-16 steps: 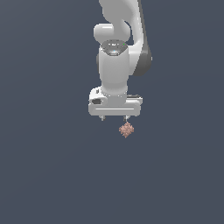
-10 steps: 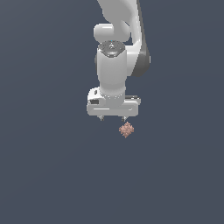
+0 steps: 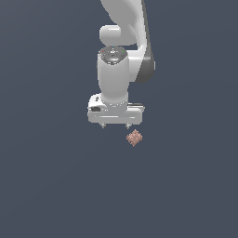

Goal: Pick up the object and move it to a goal position.

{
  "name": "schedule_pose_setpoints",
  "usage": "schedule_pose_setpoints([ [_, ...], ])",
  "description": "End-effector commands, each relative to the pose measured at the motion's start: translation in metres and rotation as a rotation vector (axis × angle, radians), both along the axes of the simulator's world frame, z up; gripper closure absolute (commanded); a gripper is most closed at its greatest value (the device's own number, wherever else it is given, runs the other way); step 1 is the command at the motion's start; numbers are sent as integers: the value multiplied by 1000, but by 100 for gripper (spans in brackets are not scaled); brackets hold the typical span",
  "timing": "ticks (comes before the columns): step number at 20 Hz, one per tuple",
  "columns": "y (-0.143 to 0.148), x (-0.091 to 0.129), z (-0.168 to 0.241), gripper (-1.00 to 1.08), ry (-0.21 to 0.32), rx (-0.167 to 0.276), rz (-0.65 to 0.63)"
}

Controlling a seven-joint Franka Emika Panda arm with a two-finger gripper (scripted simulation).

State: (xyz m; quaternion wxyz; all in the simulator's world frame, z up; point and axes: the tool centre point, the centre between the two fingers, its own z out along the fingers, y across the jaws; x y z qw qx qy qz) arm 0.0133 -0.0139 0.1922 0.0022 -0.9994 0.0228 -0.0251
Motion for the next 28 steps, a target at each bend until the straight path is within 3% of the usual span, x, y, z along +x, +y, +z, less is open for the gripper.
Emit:
schedule_pose_setpoints([
  [1,2,0,-2,-92,2,-1,14],
  [9,19,-5,-22,-92,12,-11,143],
  [21,70,-23,-75,-92,38,-24,523],
  [28,91,-33,-95,-92,45,-23,671],
])
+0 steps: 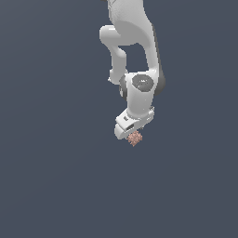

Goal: Pick up the object and move it to a goal position.

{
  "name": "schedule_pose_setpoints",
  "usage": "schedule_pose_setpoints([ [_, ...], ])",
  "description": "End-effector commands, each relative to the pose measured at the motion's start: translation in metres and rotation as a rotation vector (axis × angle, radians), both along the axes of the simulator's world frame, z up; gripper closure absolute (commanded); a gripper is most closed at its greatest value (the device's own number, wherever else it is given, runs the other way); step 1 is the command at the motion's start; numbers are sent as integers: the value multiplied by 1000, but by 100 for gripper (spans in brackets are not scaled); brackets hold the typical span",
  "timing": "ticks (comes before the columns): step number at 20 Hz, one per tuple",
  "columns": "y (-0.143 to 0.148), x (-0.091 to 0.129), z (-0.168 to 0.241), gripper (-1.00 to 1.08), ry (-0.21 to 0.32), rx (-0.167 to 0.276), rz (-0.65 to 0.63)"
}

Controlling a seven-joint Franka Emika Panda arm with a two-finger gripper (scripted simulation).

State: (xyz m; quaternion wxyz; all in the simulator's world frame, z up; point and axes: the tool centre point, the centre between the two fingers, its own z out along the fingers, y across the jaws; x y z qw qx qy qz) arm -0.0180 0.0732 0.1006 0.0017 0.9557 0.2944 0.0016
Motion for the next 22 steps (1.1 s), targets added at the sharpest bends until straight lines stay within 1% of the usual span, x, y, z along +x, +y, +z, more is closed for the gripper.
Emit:
schedule_pose_setpoints([
  [1,5,-3,-5,-92,2,1,41],
  [5,10,-5,-9,-92,4,2,73],
  [11,10,-5,-13,-92,4,2,72],
  [22,10,-6,-57,-92,4,2,77],
])
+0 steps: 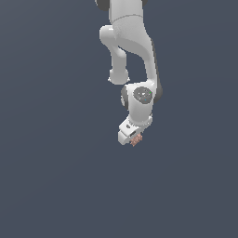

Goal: Pick up the object and move it to a goal position.

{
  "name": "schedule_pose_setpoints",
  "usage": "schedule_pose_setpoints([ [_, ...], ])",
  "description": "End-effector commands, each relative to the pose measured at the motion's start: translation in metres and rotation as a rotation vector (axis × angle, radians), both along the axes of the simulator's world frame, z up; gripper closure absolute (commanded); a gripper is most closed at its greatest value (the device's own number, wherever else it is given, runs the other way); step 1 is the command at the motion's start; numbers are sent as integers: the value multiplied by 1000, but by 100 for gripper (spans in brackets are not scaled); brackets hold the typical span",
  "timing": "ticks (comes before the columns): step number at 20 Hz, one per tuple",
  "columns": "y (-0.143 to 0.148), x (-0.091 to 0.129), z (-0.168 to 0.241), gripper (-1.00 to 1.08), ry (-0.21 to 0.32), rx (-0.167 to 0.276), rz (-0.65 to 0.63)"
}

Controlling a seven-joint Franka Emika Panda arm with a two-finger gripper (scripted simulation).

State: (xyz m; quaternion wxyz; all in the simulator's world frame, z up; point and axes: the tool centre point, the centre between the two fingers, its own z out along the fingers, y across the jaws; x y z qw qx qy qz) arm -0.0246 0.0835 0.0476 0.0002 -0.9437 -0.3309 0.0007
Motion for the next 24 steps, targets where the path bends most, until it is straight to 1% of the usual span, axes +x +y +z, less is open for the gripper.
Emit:
schedule_pose_setpoints([
  [1,0,1,-6,-92,-1,0,0],
  [3,0,1,-7,-92,-1,0,0],
  [4,0,1,-7,108,-1,0,0],
  [16,-1,2,-5,108,-3,0,0],
  [20,-10,5,6,108,-3,0,0],
  [24,-26,10,26,108,-3,0,0],
])
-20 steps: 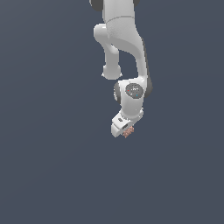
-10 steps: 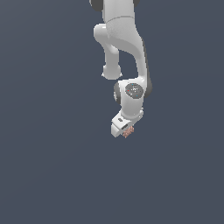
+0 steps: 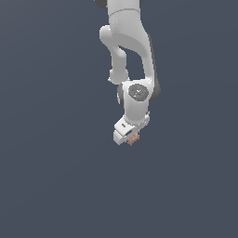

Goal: Pick up the object and move it to a goal position.

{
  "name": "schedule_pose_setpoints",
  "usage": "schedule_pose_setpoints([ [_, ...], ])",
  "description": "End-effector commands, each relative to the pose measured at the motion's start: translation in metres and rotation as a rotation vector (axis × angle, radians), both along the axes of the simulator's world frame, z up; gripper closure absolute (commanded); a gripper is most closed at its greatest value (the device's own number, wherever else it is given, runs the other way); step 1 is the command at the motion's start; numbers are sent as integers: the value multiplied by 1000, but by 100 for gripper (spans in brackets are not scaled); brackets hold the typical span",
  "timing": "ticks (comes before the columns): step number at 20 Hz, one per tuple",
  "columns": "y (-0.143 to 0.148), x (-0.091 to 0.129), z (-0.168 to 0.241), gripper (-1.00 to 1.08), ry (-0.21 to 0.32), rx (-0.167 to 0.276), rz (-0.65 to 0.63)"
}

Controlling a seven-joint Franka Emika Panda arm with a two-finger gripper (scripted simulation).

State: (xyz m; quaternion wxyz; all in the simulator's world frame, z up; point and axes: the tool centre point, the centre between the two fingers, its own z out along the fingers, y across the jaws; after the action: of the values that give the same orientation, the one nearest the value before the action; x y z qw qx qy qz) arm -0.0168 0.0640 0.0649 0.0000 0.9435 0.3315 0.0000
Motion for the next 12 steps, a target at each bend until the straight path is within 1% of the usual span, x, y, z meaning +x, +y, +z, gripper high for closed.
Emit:
schedule_pose_setpoints([
  [1,-12,4,15,108,-1,0,-1],
  [5,-37,13,45,108,-1,1,0],
  [12,-89,31,108,108,-1,2,0],
])
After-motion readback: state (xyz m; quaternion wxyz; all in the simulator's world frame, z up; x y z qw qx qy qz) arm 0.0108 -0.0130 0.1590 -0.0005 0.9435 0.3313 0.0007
